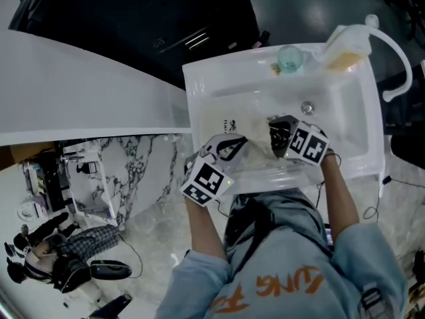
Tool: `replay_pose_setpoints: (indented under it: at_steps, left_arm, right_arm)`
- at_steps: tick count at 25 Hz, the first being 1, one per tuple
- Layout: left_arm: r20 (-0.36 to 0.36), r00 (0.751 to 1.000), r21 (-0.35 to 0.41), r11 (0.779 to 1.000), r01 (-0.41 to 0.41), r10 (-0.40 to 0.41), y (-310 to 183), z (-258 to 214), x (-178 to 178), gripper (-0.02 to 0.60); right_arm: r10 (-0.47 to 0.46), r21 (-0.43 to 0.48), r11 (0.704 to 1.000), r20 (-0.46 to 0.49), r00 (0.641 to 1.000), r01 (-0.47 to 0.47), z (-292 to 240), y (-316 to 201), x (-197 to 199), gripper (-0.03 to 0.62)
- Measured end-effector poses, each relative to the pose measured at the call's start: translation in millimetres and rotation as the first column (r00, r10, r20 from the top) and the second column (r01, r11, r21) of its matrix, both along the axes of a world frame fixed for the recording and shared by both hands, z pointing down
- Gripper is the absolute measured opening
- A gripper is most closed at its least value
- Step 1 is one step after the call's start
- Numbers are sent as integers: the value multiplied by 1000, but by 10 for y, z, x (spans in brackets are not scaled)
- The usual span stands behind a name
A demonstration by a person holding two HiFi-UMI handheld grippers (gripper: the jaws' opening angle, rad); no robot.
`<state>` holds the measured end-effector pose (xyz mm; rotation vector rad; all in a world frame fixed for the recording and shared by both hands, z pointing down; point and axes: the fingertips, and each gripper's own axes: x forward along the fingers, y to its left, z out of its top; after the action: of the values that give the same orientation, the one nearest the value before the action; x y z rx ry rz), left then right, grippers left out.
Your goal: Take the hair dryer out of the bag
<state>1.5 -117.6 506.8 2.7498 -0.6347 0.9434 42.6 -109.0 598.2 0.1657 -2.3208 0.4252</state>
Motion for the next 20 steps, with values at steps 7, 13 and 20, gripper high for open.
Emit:
replay_pose_setpoints:
  at_steps: [7,13,20]
  left_arm:
    - [-11,997,54,996,73,-72,-21,-35,-34,8]
    - [-51,993,49,993,111,-108,6,-68,-71,8]
    - [-117,968,-64,975,214,-220,123,-8,-419,8]
  right_arm:
    - [-59,-57,997,-66,996,56,244,31,-55,322]
    - [-63,-56,997,-120,991,56,518,-9,-175,324]
    - [-106,-17,994,-207,973,104,711,-51,-257,310]
